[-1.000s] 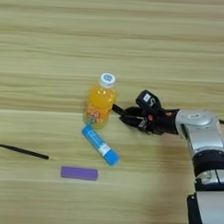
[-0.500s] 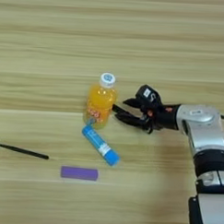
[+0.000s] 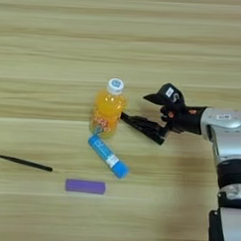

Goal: Move the objects on the table

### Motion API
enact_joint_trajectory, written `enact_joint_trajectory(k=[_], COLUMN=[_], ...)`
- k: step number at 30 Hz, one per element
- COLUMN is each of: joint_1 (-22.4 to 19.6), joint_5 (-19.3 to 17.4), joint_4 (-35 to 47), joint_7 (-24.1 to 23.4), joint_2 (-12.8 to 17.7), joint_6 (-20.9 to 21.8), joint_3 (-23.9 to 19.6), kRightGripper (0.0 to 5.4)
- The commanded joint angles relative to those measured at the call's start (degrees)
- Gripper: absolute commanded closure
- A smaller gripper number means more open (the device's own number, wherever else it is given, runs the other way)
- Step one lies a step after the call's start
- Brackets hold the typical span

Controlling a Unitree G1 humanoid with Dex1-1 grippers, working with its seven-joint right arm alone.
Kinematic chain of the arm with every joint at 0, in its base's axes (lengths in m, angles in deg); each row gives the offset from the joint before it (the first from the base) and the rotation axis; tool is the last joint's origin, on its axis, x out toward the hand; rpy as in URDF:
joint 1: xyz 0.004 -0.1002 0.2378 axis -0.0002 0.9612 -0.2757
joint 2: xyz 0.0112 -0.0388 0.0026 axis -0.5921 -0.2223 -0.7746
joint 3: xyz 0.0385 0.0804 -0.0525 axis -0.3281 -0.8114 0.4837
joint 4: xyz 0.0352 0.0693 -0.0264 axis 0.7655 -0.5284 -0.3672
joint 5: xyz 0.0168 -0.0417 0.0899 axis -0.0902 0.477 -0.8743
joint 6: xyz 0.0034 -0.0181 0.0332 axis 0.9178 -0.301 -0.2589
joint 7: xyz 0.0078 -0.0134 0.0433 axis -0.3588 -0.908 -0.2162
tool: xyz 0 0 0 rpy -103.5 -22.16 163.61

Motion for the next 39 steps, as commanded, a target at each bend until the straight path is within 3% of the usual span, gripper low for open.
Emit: enact_joint_trajectory(k=[1, 7, 20, 29, 33, 39], joint_1=[-5.79, -6.27, -4.65, 1.53, 4.83, 5.7], joint_5=[-2.23, -6.42, -15.65, -23.78, -25.29, -27.57], joint_4=[2.63, 5.62, 20.52, 41.36, 47.58, 44.81], joint_7=[-2.17, -0.58, -1.33, -2.2, -2.02, -0.36], joint_2=[4.76, 4.33, 3.07, 1.75, 1.32, 0.3], joint_6=[1.46, 1.83, -1.39, -7.62, -8.95, -11.55], joint_3=[-3.39, -6.39, -10.87, -11.84, -11.35, -10.45], kRightGripper=[0.51, 0.03, 0.03, 0.03, 0.03, 0.03])
